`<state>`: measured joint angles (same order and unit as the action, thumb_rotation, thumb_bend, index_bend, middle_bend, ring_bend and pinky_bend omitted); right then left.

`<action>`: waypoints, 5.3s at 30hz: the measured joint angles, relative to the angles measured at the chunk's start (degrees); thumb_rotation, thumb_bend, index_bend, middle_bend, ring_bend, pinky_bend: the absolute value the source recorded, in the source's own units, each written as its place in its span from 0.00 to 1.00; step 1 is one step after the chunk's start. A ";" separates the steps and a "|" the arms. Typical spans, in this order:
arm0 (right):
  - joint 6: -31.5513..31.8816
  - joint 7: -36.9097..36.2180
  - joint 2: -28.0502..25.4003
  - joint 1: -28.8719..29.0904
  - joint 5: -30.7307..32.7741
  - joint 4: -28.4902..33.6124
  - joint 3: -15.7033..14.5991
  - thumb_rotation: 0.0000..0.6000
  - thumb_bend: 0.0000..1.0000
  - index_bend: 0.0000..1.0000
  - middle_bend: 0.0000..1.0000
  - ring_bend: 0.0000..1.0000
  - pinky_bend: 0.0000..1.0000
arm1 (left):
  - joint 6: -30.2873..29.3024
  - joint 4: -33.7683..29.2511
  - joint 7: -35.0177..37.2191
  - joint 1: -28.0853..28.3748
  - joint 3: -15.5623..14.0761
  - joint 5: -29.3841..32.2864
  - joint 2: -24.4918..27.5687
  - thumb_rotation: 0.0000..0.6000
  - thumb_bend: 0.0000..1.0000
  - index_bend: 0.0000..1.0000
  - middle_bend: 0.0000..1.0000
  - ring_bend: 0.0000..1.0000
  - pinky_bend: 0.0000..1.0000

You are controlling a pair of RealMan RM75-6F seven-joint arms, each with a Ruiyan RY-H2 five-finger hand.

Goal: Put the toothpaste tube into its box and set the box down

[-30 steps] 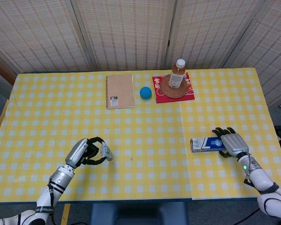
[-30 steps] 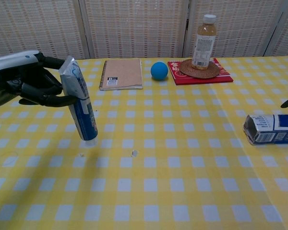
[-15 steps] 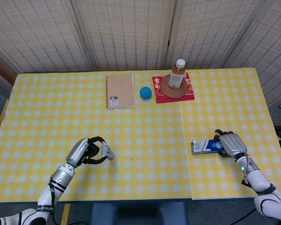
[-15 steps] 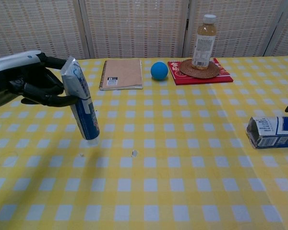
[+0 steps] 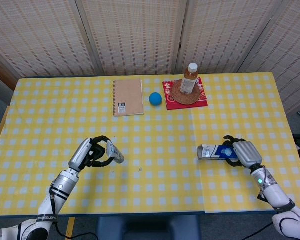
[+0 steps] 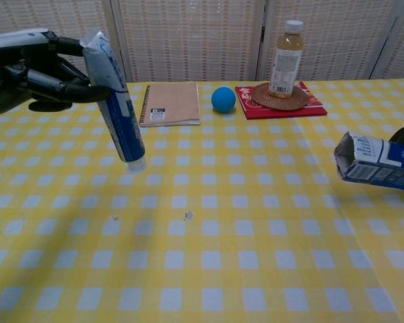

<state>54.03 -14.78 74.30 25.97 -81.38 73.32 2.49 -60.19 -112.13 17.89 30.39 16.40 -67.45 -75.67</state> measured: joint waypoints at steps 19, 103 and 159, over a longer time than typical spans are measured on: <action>10.11 -22.68 1.88 1.91 -7.36 5.32 3.15 1.00 0.38 0.45 0.23 0.29 0.27 | -0.32 -11.73 -5.72 8.89 11.59 17.06 4.59 1.00 0.45 0.83 1.00 1.00 1.00; 7.91 -42.51 17.36 10.08 -5.39 0.52 4.93 1.00 0.38 0.45 0.23 0.29 0.27 | -4.67 -8.40 -7.68 26.70 19.13 37.61 -2.88 1.00 0.42 0.70 1.00 1.00 1.00; 3.52 -17.54 3.26 5.51 -2.75 8.88 -1.99 1.00 0.38 0.57 0.30 0.33 0.32 | -12.67 4.33 -50.65 9.33 -14.84 2.52 12.63 1.00 0.13 0.01 0.11 0.05 0.11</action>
<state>57.55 -32.31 77.56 31.48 -84.13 82.20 0.50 -72.86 -107.79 -32.76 39.72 1.56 -64.93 -63.04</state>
